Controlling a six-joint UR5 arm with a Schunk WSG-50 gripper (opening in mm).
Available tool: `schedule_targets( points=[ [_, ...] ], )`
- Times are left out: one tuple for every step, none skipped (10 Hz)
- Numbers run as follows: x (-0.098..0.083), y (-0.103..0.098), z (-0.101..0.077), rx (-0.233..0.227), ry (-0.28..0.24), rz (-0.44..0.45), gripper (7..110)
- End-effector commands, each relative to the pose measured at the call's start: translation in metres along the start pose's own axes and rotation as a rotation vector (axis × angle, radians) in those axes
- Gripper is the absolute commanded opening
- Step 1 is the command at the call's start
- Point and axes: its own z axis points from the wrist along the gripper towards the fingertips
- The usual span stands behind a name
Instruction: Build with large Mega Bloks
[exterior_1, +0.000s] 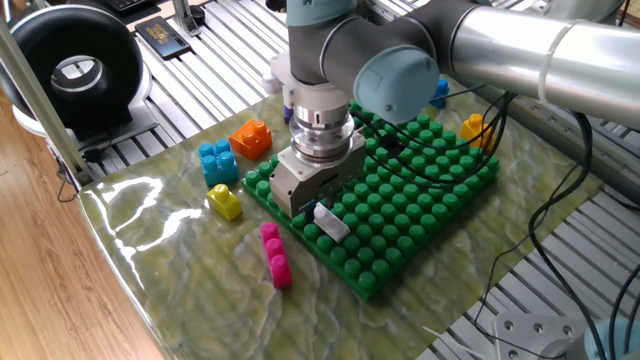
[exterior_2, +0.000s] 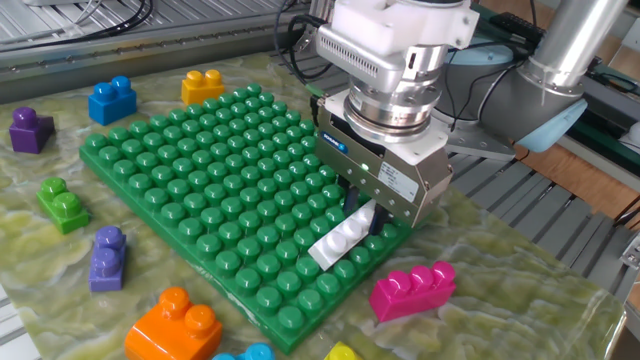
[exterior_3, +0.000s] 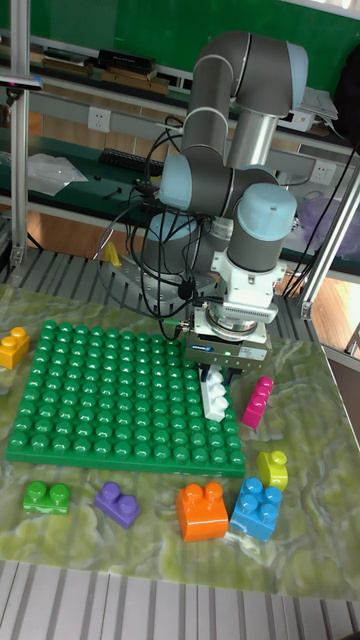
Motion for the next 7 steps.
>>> schedule_targets(
  points=[
    [-0.0038,0.0000,0.0000,-0.002,-0.011,0.018,7],
    [-0.0064,-0.0038,0.0004,0.004,-0.021,0.015,7],
    [-0.0054,-0.0042,0.0009,-0.002,-0.017,0.015,7],
    [-0.0051,-0.0042,0.0011,-0.002,-0.016,0.015,7],
    [-0.0048,-0.0053,0.0011,0.000,-0.014,0.016,7],
    [-0.0046,-0.0057,0.0009,-0.005,-0.014,0.016,7],
    [-0.0038,-0.0058,0.0003,-0.005,-0.013,0.016,7]
  ],
)
